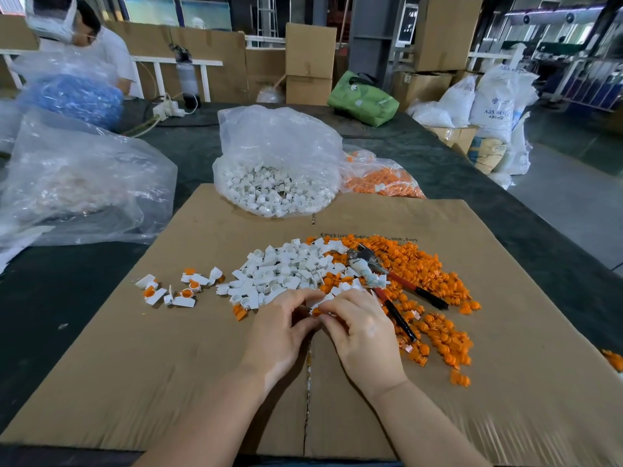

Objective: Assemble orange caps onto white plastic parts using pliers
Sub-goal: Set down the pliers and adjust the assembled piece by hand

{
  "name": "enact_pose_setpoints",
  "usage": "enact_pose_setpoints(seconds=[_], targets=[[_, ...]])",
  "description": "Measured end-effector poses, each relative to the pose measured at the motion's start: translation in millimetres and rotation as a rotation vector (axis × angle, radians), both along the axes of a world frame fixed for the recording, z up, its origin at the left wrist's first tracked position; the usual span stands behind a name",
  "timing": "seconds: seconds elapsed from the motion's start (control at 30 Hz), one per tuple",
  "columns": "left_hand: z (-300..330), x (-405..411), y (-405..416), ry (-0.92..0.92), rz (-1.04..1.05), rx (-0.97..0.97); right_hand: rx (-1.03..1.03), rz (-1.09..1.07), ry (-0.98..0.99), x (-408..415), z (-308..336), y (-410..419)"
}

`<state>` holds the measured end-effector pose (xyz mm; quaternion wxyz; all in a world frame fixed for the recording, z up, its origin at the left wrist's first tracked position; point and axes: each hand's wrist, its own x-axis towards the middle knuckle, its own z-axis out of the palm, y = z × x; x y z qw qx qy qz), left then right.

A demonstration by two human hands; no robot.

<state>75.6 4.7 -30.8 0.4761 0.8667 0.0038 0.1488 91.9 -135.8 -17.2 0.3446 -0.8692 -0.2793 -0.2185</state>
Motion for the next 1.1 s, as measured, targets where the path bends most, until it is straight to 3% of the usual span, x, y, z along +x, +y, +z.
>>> enact_pose_setpoints(seconds=[0.17, 0.53, 0.9, 1.0, 1.1], targets=[[0, -3, -1, -0.027, -0.002, 0.045, -0.016, -0.011, -0.013, 0, 0, 1], [2, -3, -1, 0.004, 0.038, -0.185, 0.058, -0.046, -0.050, 1, -1, -2], [3, -6, -3, -0.052, 0.063, -0.163, 0.009, -0.045, -0.078, 0, -1, -2], [6, -8, 2, -0.178, 0.141, -0.101, 0.019, -0.087, -0.088, 1, -3, -1], [13, -4, 26, -0.194, 0.354, -0.095, 0.046, -0.102, -0.107, 2, -4, -1]])
